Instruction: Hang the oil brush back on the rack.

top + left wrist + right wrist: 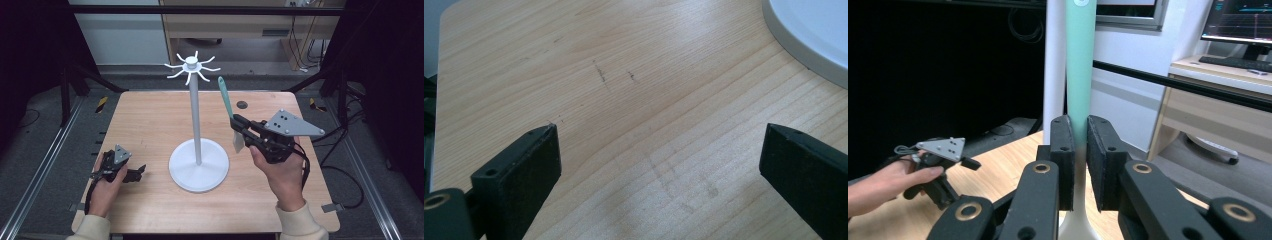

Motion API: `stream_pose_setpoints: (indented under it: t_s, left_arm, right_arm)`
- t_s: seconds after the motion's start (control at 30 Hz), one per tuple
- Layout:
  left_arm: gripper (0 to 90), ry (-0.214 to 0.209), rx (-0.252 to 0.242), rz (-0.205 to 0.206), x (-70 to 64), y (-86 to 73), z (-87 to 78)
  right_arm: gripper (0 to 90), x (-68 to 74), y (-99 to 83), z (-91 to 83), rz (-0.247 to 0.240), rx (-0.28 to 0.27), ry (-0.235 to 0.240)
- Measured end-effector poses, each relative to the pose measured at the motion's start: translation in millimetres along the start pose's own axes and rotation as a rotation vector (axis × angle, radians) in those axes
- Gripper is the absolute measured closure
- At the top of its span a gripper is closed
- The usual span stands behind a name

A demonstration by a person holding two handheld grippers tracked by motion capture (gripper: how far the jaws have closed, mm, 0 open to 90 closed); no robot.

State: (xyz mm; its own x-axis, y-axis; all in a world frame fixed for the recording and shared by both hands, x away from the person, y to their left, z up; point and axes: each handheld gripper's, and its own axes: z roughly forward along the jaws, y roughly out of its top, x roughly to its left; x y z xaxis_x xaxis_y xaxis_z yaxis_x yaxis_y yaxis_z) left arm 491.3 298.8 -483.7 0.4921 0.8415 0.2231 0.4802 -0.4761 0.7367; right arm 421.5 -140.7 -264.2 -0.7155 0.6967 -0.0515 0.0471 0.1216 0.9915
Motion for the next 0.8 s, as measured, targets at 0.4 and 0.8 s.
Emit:
stream_pose_setpoints:
  t_s: [0.4,0.8]
  left_arm:
    - [2.7,0.001,0.002,0.000,0.0,-0.2,0.4]
    - [2.7,0.000,0.003,0.002,0.2,-0.1,0.0]
  right_arm:
    - [82.1,7.5,4.2,5.9,-0.013,-0.005,0.028]
    - [82.1,8.9,4.8,11.5,-0.013,0.004,0.033]
